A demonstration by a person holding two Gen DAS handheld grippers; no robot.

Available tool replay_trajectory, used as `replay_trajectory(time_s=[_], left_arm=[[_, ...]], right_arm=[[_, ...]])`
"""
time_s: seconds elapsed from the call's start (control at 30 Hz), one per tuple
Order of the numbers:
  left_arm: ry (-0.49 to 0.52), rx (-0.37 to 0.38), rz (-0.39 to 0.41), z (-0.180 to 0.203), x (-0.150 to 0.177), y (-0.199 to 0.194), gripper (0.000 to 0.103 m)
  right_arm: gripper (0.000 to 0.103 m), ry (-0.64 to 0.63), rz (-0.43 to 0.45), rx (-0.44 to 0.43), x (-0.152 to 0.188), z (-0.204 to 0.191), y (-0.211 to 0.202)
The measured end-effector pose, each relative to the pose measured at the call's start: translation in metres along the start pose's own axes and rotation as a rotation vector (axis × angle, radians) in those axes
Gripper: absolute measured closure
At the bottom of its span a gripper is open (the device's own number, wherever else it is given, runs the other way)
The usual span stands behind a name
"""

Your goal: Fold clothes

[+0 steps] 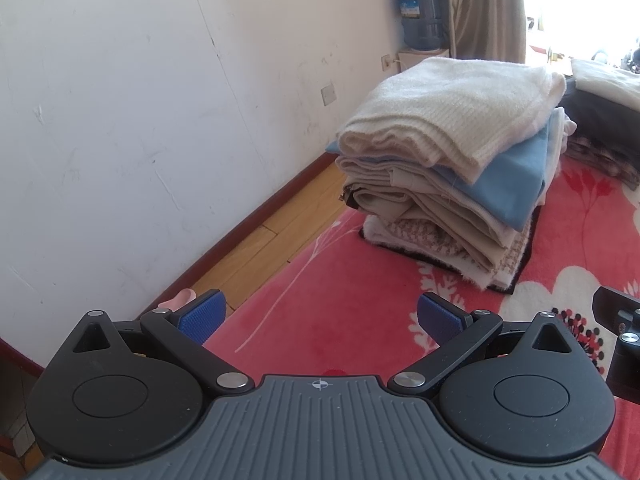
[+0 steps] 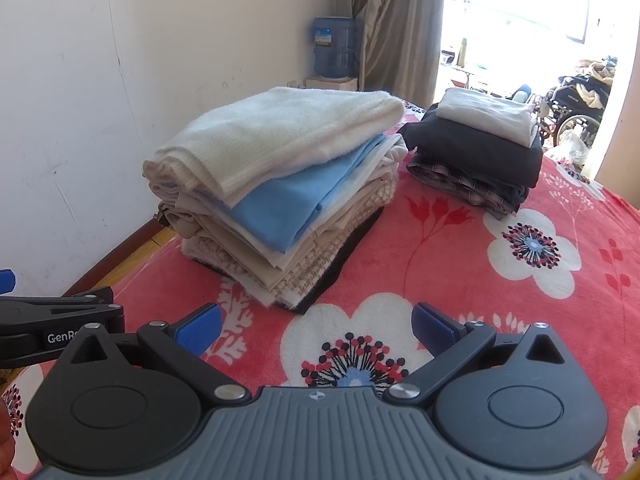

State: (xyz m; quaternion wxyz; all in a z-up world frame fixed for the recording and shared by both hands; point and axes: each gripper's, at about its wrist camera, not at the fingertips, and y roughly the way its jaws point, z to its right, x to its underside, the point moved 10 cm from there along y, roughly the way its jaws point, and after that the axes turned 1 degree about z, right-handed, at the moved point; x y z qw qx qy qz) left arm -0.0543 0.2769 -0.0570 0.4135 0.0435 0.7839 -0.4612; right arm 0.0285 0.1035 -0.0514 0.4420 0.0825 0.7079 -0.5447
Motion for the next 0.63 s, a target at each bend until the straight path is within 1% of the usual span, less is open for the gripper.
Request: replay_trajectory(time_s=[0.63], left_arm=[[0.002, -0.002, -0.004, 0.0006, 0.0005, 0.004, 0.0]], right_arm=[[0.0, -0.002, -0.004, 0.003, 0.0003, -0.0016, 0.0037]])
